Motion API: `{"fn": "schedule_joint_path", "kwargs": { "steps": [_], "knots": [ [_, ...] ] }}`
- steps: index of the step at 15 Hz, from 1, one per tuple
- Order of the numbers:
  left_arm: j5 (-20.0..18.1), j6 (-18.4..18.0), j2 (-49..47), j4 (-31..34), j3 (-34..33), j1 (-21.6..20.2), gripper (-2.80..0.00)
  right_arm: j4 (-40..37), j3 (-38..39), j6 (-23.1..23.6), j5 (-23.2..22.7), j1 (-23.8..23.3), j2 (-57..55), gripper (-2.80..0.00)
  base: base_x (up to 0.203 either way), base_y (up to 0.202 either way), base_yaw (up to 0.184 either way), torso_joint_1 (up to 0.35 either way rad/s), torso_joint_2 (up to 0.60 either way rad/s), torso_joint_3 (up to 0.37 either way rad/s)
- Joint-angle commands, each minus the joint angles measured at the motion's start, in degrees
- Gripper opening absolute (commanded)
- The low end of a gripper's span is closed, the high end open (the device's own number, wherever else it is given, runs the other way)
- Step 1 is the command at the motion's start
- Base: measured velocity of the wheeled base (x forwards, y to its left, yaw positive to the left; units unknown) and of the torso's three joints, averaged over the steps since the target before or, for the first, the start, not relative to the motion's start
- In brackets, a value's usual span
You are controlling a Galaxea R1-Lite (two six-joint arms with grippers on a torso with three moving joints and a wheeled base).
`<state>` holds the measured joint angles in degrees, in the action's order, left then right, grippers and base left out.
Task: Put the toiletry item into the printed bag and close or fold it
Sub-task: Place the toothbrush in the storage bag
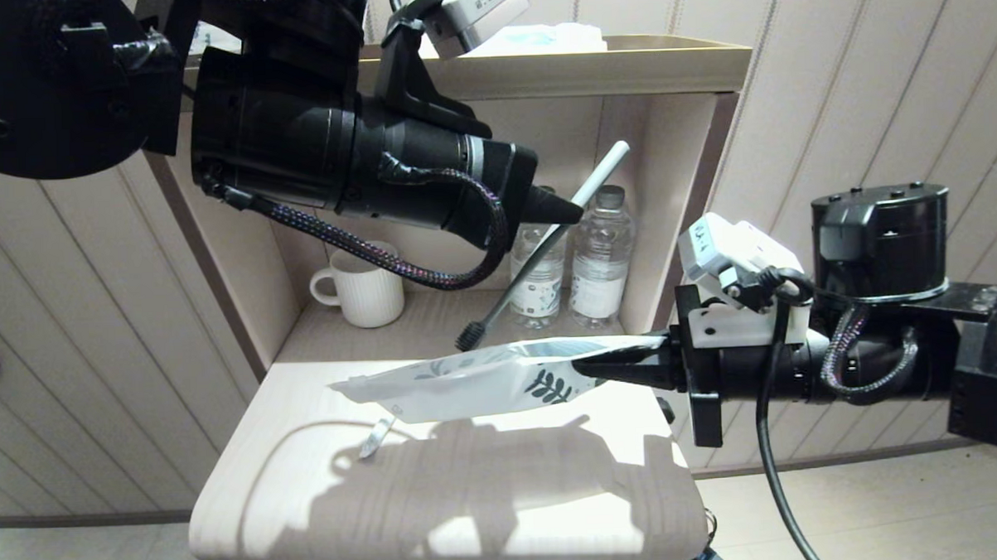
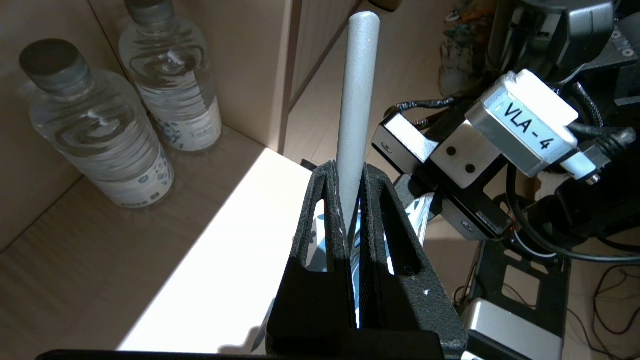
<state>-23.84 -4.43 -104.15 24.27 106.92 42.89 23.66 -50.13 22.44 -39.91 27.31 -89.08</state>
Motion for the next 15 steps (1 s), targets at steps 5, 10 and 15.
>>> {"fn": "schedule_joint_path", "kwargs": {
  "steps": [5,10,15],
  "knots": [
    [-0.1,0.1,1.0,0.5,0.7,0.1,-2.8,0.2,-0.1,0.1,-0.3,0.0,-0.8,-2.8,0.0,0.0,0.0,0.0,0.0,0.0],
    [-0.2,-0.4,0.8,-0.1,-4.8,0.7,-2.8,0.3,-0.8,0.0,-0.3,-0.9,-1.1,-2.8,0.0,0.0,0.0,0.0,0.0,0.0],
    [3.4,-0.5,2.3,-0.5,-3.4,1.3,-2.8,8.7,1.7,0.0,1.0,-1.7,-1.3,-2.8,0.0,0.0,0.0,0.0,0.0,0.0]
  ]
}}
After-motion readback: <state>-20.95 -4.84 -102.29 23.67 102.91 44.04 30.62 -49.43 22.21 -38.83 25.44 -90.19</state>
